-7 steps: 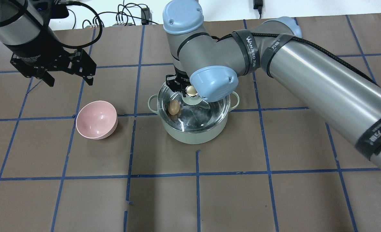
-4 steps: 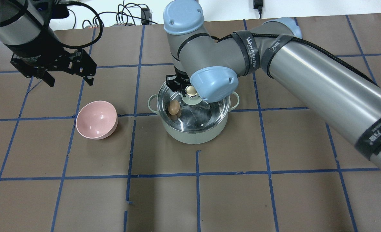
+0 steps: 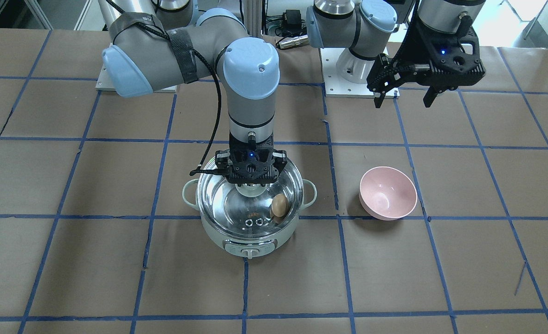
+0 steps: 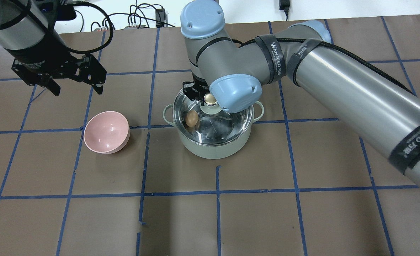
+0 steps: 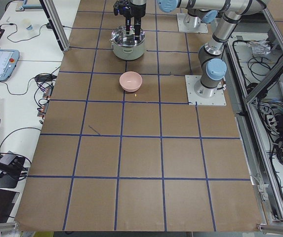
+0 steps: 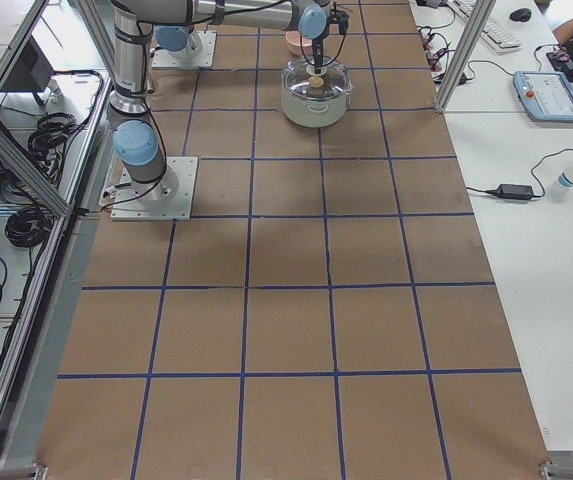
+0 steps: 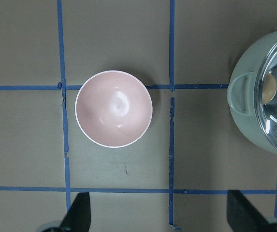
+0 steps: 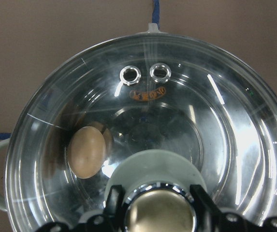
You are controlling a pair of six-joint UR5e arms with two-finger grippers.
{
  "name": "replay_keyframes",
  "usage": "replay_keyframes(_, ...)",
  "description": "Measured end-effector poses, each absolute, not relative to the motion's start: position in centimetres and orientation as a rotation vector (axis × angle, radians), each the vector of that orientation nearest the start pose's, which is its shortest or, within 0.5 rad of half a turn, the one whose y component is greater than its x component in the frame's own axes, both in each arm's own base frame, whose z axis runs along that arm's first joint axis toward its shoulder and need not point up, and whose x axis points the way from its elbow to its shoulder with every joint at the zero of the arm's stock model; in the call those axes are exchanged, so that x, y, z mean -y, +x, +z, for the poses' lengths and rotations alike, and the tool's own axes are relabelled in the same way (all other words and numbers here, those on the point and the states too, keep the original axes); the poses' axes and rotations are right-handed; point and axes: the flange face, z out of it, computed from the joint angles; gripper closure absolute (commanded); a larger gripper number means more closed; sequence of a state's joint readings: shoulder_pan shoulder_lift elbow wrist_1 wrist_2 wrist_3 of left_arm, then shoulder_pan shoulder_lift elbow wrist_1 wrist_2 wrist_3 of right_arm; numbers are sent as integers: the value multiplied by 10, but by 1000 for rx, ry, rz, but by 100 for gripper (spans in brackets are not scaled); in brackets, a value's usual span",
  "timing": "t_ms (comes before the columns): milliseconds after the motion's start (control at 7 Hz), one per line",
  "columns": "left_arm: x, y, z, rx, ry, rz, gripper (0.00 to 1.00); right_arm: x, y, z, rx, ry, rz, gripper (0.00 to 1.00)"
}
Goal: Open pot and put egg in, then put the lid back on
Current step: 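Lower the glass lid onto the pot with the right gripper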
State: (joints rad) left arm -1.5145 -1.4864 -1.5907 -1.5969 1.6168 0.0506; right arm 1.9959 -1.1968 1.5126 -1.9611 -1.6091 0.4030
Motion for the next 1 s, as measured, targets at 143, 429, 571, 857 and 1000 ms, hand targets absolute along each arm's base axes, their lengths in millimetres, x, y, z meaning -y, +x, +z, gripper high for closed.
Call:
replay_keyframes(143,465,-103,516,-3093,-9,-55,0,526,379,344,-3151,-34,-142,98)
replay_keyframes(429,466,-103,516,-3093,-10,-55,0,527,378,344,-3156,-33,-154,98)
replay_keyframes(571,466,-103,516,-3093,-10,-55,0,528,378,344,-3156,-33,-156,93)
replay_keyframes(857,465,-103,516,-3093,-9,-55,0,527,377,341,-3163,-31,-155,23)
replay_keyframes(1000,465,-103,516,-3093,-9,-55,0,526,376,339,-3173,-29,-154,0)
